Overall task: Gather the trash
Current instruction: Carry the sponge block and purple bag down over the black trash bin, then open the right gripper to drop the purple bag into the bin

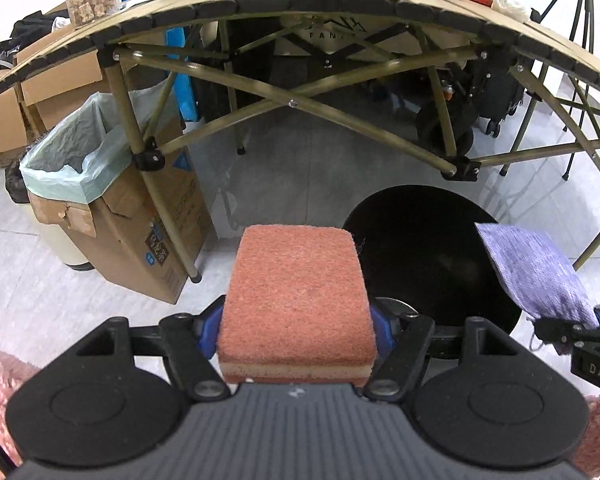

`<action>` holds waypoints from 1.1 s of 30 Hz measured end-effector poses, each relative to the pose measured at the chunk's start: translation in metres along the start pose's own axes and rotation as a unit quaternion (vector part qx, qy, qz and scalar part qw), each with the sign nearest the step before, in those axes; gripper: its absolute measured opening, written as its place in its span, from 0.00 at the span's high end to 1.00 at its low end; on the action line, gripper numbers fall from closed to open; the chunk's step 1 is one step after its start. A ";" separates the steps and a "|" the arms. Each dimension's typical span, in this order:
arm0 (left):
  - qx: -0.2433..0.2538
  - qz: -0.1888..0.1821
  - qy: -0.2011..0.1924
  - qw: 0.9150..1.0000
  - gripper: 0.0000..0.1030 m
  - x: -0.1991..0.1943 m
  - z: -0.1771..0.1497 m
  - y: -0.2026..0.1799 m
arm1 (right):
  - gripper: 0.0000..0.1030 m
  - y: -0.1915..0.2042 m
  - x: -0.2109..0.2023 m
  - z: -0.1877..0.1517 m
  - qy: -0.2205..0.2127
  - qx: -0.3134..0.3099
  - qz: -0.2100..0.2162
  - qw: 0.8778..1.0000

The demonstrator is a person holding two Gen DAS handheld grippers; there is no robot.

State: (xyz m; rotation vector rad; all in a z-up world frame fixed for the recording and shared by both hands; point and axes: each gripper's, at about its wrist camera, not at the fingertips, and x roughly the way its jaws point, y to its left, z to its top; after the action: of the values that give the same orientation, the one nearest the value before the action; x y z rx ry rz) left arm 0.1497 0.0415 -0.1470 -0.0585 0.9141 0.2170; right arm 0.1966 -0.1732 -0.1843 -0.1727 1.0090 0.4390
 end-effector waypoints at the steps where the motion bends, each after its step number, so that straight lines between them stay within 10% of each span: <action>1: 0.000 0.001 0.002 1.000 0.32 0.001 0.000 0.000 | 0.85 0.001 0.002 0.002 -0.001 -0.002 0.002 1.000; 20: -0.012 0.002 0.015 1.000 0.32 0.011 0.002 0.005 | 0.83 0.021 0.044 0.031 -0.019 -0.026 0.038 0.999; 30: -0.017 0.002 0.017 1.000 0.32 0.010 0.001 0.006 | 0.07 0.015 0.045 0.029 -0.023 -0.013 0.012 1.000; 33: -0.017 0.003 0.016 1.000 0.32 0.010 0.001 0.006 | 0.00 0.014 0.044 0.028 -0.023 -0.012 0.005 1.000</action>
State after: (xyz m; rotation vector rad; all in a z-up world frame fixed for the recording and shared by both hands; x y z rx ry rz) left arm 0.1557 0.0492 -0.1541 -0.0917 0.9416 0.2377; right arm 0.2330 -0.1391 -0.2060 -0.1779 0.9595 0.4633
